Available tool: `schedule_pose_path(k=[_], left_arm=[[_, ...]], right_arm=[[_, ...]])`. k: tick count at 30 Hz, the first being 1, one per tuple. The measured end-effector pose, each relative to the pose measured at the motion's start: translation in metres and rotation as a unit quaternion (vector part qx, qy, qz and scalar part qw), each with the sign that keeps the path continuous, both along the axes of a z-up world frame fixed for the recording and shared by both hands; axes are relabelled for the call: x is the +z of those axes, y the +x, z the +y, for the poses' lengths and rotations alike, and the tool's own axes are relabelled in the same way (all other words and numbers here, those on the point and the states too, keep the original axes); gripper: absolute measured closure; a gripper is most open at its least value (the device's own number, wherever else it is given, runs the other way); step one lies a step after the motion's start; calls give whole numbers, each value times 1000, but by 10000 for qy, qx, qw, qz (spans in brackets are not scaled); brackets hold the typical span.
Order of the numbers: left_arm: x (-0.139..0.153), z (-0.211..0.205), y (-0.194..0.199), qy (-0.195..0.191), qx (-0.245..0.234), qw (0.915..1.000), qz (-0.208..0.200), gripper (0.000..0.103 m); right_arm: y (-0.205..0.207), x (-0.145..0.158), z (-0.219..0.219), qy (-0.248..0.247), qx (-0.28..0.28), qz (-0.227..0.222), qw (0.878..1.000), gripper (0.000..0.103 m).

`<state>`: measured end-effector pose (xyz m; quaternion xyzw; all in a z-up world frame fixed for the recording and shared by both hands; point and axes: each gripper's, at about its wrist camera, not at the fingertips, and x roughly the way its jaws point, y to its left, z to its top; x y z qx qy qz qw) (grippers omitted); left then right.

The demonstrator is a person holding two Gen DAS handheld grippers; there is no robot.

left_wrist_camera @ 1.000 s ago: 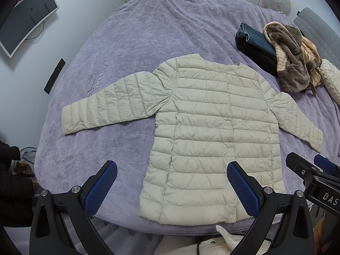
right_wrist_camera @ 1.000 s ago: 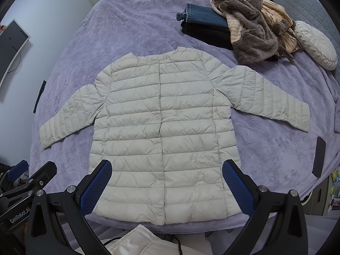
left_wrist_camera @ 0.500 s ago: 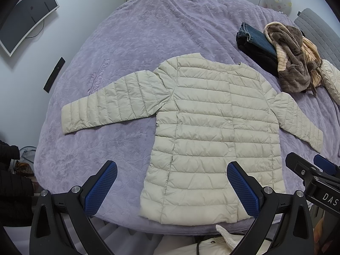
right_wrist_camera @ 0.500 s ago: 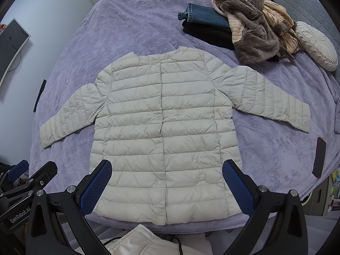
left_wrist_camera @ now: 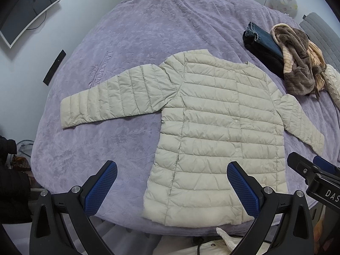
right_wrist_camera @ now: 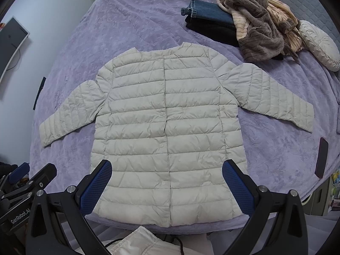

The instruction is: Fold large clothes

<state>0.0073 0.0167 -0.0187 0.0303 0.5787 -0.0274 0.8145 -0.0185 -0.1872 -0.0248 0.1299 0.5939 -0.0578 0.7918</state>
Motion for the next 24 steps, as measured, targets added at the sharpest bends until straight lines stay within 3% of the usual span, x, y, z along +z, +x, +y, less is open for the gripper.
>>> schedule_pose_path(k=[9,11,16,20,24], left_arm=[[-38,48,23,-286,399,9988,80,0],[-49,64,28,-408,554,9976,88,0],[-80,109,44,-691,969,9929,44,0],[-108,148,60,-979,1336,9862,-24,0],[-139,190,81,-1423,1847,9724,-108,0]], right_arm=[[30,-29,27,437,472,38,9979,0],[39,-42,37,534,560,216,9968,0],[62,-67,69,288,866,458,9948,0],[84,-85,92,239,1077,495,9927,0],[109,-101,118,184,1274,452,9907,0]])
